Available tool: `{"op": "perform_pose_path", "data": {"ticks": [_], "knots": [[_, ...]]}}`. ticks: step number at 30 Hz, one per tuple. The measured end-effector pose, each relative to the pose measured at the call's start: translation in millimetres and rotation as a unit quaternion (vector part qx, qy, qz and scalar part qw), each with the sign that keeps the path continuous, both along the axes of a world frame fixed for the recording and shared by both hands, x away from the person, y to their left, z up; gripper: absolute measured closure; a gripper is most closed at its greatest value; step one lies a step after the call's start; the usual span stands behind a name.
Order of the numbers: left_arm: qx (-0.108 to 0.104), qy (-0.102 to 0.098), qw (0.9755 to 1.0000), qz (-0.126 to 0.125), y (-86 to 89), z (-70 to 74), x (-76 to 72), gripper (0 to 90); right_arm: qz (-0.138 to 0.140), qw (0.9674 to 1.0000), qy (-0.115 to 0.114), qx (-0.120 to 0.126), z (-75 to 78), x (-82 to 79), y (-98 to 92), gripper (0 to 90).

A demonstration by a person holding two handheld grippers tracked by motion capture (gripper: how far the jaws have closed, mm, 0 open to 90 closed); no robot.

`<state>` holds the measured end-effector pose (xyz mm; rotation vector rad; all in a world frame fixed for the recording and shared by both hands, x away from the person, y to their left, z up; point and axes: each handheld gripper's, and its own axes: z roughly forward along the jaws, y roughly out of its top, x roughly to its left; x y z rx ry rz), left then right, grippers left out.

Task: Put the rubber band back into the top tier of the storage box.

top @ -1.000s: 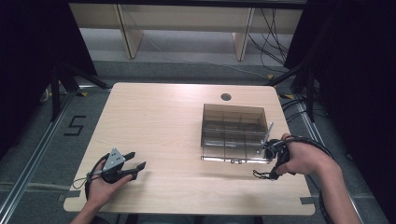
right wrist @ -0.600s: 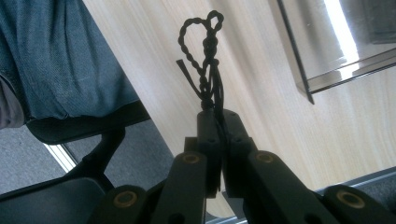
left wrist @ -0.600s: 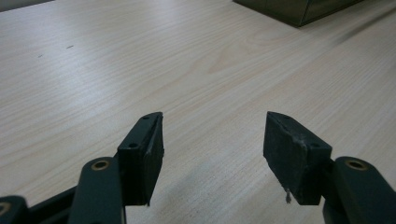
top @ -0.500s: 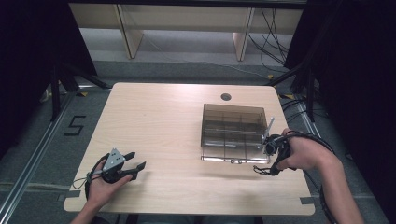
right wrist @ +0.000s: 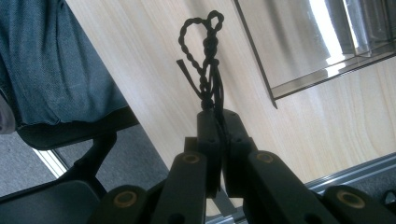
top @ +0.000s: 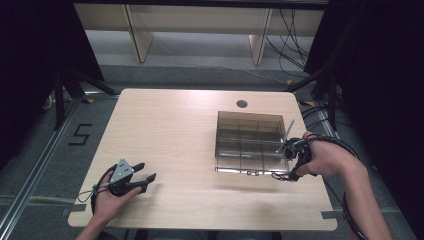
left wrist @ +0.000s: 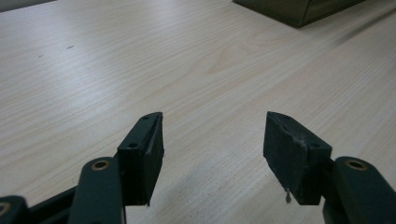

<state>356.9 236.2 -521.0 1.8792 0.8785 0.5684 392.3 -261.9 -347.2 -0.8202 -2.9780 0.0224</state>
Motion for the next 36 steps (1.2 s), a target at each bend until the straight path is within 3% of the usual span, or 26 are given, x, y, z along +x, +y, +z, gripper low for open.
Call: {"op": "perform_pose_path", "data": {"ticks": [7, 8, 9, 10, 13, 18, 20, 21, 26, 28, 30, 32, 34, 36], "knots": [[-0.003, 0.001, 1.0, 0.001, -0.1, -0.2, -0.2, 37.9, 0.015, 0.9999, -0.002, 0.006, 2.9, 5.3, 1.8, 88.6], [-0.003, 0.002, 1.0, 0.002, -0.2, -0.1, -0.4, 37.9, 0.001, 1.0, -0.002, 0.001, 3.9, 4.6, 2.3, 88.6], [-0.004, 0.002, 1.0, 0.002, -0.2, -0.2, -0.4, 37.9, 0.013, 0.9999, -0.002, 0.004, 3.2, 6.7, 2.1, 88.6], [-0.002, 0.002, 1.0, 0.003, 0.0, 0.1, -0.5, 37.9, 0.003, 1.0, -0.001, 0.002, 3.7, 6.1, 2.6, 88.7], [-0.001, 0.001, 1.0, 0.001, 0.2, 0.0, -0.3, 37.9, 0.013, 0.9999, -0.002, 0.007, 2.7, 9.1, 2.1, 88.6], [0.003, 0.001, 1.0, 0.005, 0.2, 0.5, -0.7, 37.9, 0.003, 1.0, -0.003, 0.004, 3.9, 12.0, 2.0, 88.6], [-0.001, 0.002, 1.0, 0.001, 0.1, 0.0, -0.3, 37.9, 0.015, 0.9998, -0.004, 0.01, 3.5, 14.9, 1.6, 88.6], [-0.002, 0.001, 1.0, 0.001, 0.1, 0.0, -0.3, 37.9, 0.001, 1.0, -0.004, 0.006, 4.2, 14.4, 2.0, 88.6], [-0.001, 0.001, 1.0, 0.001, 0.1, 0.0, -0.2, 37.9, 0.011, 0.9998, -0.007, 0.012, 3.2, 20.0, 1.2, 88.6], [-0.001, 0.001, 1.0, 0.002, 0.1, 0.0, -0.3, 37.9, -0.001, 0.9999, -0.002, 0.015, 3.5, 20.3, 1.3, 88.6], [-0.002, 0.002, 1.0, 0.002, 0.0, -0.1, -0.3, 37.9, 0.008, 0.9998, -0.009, 0.013, 2.4, 22.6, 1.1, 88.6], [-0.001, 0.002, 1.0, 0.001, 0.1, 0.0, -0.3, 37.9, -0.005, 0.9998, -0.006, 0.018, 3.2, 22.0, 1.8, 88.6], [-0.003, 0.003, 1.0, 0.002, -0.1, -0.1, -0.4, 37.9, 0.007, 0.9998, -0.01, 0.014, 3.1, 25.1, 1.1, 88.6], [-0.001, -0.001, 1.0, 0.0, 0.2, 0.0, 0.2, 38.0, -0.004, 0.9998, -0.01, 0.015, 3.9, 25.1, 0.9, 88.6]]}}
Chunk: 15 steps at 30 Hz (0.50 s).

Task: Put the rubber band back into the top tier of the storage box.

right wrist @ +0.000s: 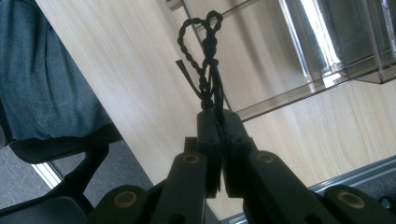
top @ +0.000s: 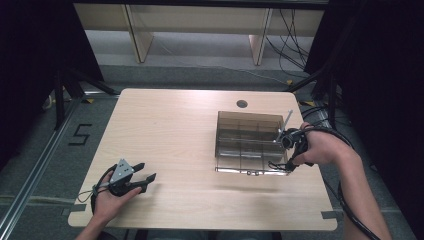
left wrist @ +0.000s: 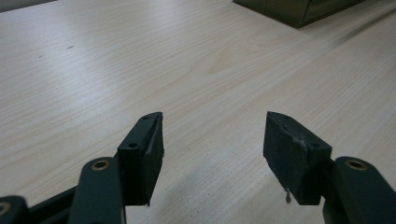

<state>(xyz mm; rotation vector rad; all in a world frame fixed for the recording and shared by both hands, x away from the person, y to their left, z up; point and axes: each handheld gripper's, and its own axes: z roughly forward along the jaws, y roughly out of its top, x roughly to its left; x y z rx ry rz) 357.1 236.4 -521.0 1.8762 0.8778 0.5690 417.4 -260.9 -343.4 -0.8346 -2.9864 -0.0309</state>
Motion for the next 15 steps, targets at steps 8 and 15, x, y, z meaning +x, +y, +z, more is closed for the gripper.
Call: {"op": "perform_pose_path", "data": {"ticks": [8, 15], "knots": [[0.002, 0.003, 1.0, 0.003, -0.1, 0.5, -1.1, 37.9, -0.005, 1.0, -0.005, 0.004, 0.3, 5.6, -2.5, 88.6], [0.004, 0.002, 1.0, 0.002, 0.2, 0.7, -0.9, 37.9, -0.005, 1.0, -0.007, 0.0, -3.5, 11.3, -1.4, 88.5]]}}
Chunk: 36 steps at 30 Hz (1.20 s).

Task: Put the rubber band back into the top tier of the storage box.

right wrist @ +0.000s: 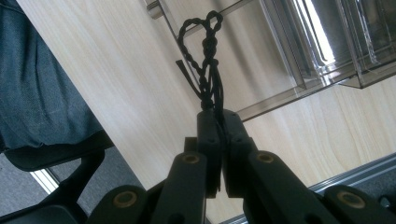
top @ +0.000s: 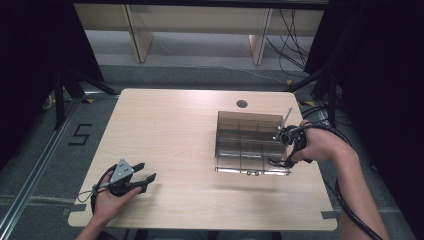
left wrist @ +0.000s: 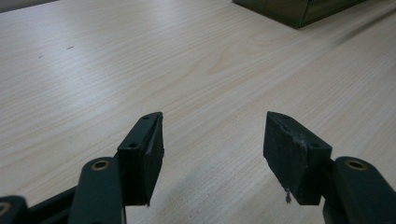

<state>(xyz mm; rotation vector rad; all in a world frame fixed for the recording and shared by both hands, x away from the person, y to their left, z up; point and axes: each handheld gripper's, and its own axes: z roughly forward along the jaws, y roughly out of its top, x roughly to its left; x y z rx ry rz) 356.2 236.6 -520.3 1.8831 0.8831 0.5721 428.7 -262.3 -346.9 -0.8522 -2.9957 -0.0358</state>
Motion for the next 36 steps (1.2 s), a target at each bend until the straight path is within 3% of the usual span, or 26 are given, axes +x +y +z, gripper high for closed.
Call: {"op": "perform_pose_path", "data": {"ticks": [2, 3, 4, 6, 7, 9, 10, 12, 13, 15, 16, 20, 21, 23, 24, 25, 27, 28, 29, 31, 33, 36], "knots": [[0.001, 0.0, 1.0, 0.0, 0.1, 0.0, -0.1, 37.9, 0.003, 1.0, 0.004, 0.008, -0.9, 0.8, 0.8, 88.5], [0.001, 0.0, 1.0, 0.0, 0.3, 0.1, -0.2, 38.0, -0.007, 1.0, 0.0, -0.003, -1.5, 1.0, 0.7, 88.5], [0.001, 0.0, 1.0, 0.0, 0.4, 0.2, -0.2, 37.9, 0.002, 1.0, 0.002, 0.007, -2.9, 2.7, 0.5, 88.5], [-0.006, 0.0, 1.0, -0.002, 0.0, -0.5, 0.3, 37.9, -0.006, 1.0, 0.005, 0.003, -3.5, 4.1, -0.5, 88.4], [0.003, -0.002, 1.0, -0.001, 0.7, 0.3, -0.1, 37.9, -0.007, 1.0, -0.001, -0.001, -4.2, 4.9, -0.8, 88.5], [0.001, -0.001, 1.0, 0.0, 0.5, 0.3, -0.2, 37.9, 0.005, 1.0, -0.001, 0.002, -5.4, 7.5, -1.4, 88.4], [0.0, 0.0, 1.0, 0.0, 0.4, 0.2, -0.2, 37.9, -0.015, 0.9999, 0.001, 0.002, -5.3, 5.9, -0.2, 88.4], [0.0, -0.001, 1.0, -0.001, 0.5, -0.1, 0.2, 37.9, -0.002, 1.0, -0.003, 0.001, -6.8, 9.9, -2.3, 88.4], [-0.002, 0.002, 1.0, 0.002, 0.1, 0.0, -0.5, 37.9, -0.022, 0.9997, 0.006, 0.002, -6.3, 8.2, 0.0, 88.4], [0.001, -0.001, 1.0, 0.0, 0.6, 0.4, -0.3, 37.9, 0.0, 1.0, -0.002, 0.001, -8.4, 12.9, -2.2, 88.3], [0.0, -0.001, 1.0, -0.001, 0.6, 0.3, -0.1, 37.9, -0.019, 0.9998, 0.001, -0.002, -8.0, 11.0, -0.8, 88.2], [0.001, -0.001, 1.0, -0.001, 0.4, 0.3, -0.2, 37.9, -0.004, 1.0, -0.001, -0.005, -9.9, 16.2, -1.1, 88.2], [0.001, -0.001, 1.0, -0.001, 0.5, 0.4, -0.2, 37.9, -0.018, 0.9998, -0.001, -0.006, -10.1, 14.8, 0.2, 88.1], [0.001, -0.002, 1.0, -0.001, 0.6, 0.4, -0.2, 37.9, -0.021, 0.9997, 0.001, -0.008, -11.9, 16.4, 0.9, 88.1], [0.0, -0.001, 1.0, -0.001, 0.6, 0.3, -0.3, 37.9, -0.011, 0.9999, 0.0, -0.004, -13.3, 18.0, -0.3, 88.1], [0.0, -0.002, 1.0, -0.001, 0.6, 0.4, -0.3, 38.0, -0.022, 0.9997, 0.001, -0.012, -13.3, 17.3, 1.4, 88.1], [0.0, -0.002, 1.0, -0.001, 0.7, 0.4, -0.2, 37.9, -0.019, 0.9998, 0.003, -0.004, -14.5, 18.7, 0.7, 88.1], [0.001, -0.002, 1.0, -0.001, 0.7, 0.4, -0.2, 38.0, -0.011, 0.9999, 0.002, -0.012, -15.3, 20.5, 0.4, 88.0], [0.0, -0.001, 1.0, 0.0, 0.7, 0.4, -0.3, 37.9, -0.02, 0.9997, 0.003, -0.012, -15.5, 19.8, 1.3, 88.0], [-0.001, -0.001, 1.0, 0.0, 0.6, 0.4, -0.3, 37.9, -0.009, 0.9999, 0.002, -0.007, -17.0, 21.8, 1.3, 88.0], [-0.003, 0.0, 1.0, 0.001, 0.4, 0.2, -0.6, 37.9, -0.023, 0.9997, 0.001, -0.005, -17.6, 20.5, 2.4, 87.9], [-0.001, -0.002, 1.0, 0.0, 0.7, 0.4, -0.4, 37.9, -0.014, 0.9999, -0.001, -0.007, -19.5, 22.8, 2.2, 87.9]]}}
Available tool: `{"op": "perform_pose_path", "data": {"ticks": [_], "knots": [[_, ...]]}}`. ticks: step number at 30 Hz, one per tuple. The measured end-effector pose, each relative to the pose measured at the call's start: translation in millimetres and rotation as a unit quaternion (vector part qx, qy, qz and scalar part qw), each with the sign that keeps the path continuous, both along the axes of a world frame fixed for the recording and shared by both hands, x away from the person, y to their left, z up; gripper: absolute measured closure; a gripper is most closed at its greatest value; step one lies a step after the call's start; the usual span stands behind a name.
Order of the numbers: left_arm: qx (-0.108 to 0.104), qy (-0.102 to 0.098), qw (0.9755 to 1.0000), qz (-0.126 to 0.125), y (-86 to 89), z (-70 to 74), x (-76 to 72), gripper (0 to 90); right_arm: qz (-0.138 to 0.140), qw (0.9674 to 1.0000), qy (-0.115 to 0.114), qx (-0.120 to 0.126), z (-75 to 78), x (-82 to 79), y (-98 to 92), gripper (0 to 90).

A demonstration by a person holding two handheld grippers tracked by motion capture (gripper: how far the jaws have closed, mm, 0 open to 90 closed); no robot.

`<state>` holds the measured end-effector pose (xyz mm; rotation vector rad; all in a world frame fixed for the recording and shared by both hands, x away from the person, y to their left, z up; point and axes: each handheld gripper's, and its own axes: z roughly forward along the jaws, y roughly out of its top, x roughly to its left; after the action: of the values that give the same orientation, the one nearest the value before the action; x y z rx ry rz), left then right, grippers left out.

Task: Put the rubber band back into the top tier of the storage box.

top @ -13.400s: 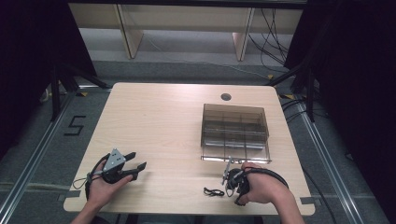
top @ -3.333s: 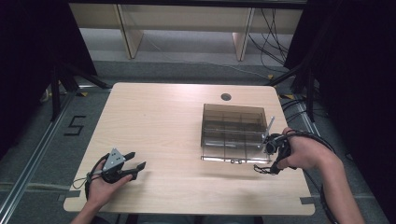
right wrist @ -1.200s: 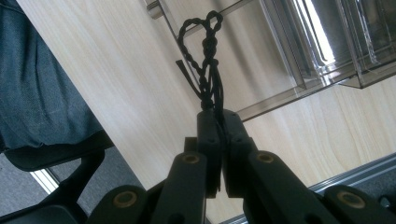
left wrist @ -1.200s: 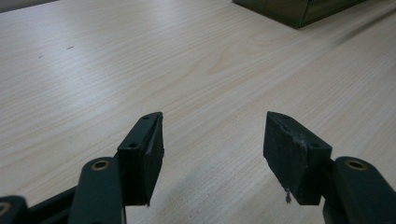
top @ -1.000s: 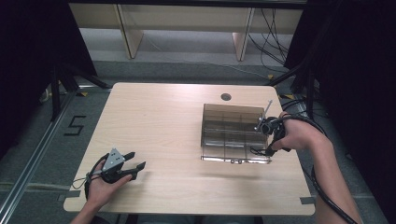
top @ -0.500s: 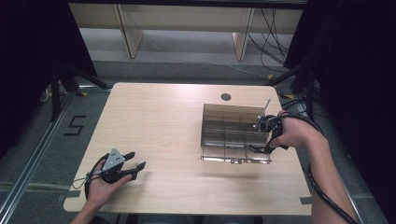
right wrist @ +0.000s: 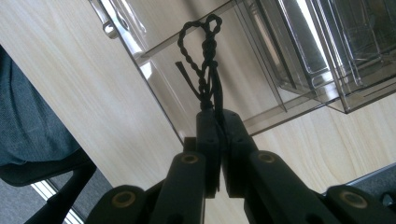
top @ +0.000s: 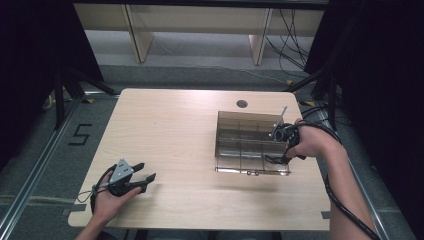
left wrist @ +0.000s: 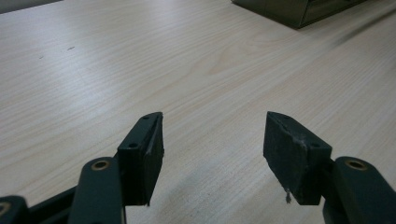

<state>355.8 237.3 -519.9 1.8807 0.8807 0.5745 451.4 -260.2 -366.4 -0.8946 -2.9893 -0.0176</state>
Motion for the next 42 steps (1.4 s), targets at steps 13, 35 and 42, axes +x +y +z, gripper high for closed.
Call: {"op": "perform_pose_path", "data": {"ticks": [13, 35, 42], "knots": [[-0.004, 0.0, 1.0, -0.003, -0.1, -0.7, 0.7, 37.9, -0.011, 0.9999, 0.006, -0.004, -8.1, 3.7, 1.0, 87.2], [-0.002, 0.002, 1.0, 0.0, 0.3, -0.3, 0.0, 37.9, -0.004, 0.9998, 0.02, -0.007, -20.8, 7.5, 7.6, 84.9], [-0.003, 0.0, 1.0, -0.002, 0.7, -0.4, 0.3, 37.9, 0.002, 0.9999, 0.011, -0.01, -18.1, 5.8, 7.3, 78.3]]}}
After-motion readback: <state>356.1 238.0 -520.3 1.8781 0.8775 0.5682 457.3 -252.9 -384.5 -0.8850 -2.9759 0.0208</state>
